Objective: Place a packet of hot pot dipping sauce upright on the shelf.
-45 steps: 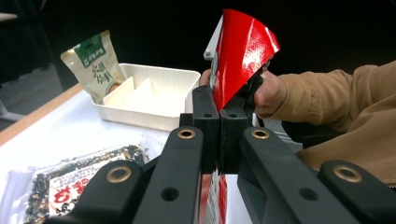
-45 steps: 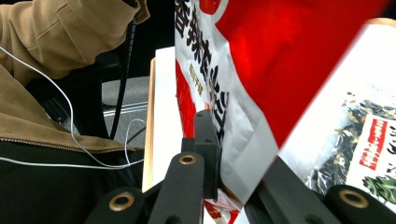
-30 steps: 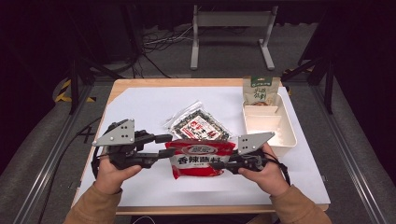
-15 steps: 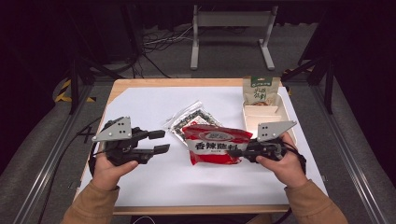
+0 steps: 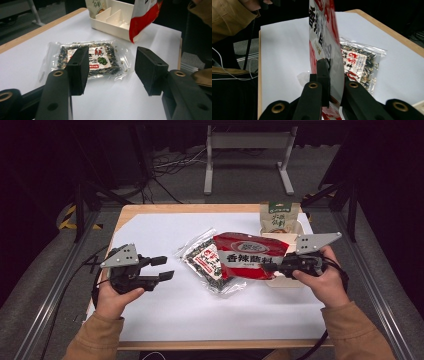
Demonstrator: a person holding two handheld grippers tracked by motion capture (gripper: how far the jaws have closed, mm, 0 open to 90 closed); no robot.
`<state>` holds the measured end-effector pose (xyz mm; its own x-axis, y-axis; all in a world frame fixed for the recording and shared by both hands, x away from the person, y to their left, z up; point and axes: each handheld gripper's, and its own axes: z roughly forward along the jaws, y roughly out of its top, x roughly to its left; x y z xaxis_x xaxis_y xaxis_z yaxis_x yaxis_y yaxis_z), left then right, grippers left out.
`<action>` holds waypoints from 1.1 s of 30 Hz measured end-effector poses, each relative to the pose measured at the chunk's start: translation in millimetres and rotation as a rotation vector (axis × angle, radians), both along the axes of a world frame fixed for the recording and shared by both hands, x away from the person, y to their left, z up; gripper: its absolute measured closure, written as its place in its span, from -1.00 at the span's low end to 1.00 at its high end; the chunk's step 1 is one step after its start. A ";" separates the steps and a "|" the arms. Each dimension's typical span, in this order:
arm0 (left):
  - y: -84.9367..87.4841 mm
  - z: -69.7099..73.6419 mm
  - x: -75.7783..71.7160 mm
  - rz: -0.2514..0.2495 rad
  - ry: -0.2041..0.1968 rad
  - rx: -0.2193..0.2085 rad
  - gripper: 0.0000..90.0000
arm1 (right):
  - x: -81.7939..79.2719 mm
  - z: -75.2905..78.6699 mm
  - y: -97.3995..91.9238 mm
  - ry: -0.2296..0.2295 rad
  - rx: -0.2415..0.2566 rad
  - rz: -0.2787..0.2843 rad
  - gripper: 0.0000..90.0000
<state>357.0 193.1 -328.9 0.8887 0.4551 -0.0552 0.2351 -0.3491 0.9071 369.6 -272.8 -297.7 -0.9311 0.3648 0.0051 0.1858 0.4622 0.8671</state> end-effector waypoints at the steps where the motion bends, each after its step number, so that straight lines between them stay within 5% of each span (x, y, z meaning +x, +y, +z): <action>1: 1.1 -1.4 1.0 0.007 0.006 0.001 0.01 | 1.2 1.6 -1.1 -0.004 -0.001 -0.003 0.95; 33: 28.9 -25.1 20.9 0.119 0.058 -0.004 -0.03 | 44.6 24.6 -50.4 -0.040 0.009 -0.129 0.96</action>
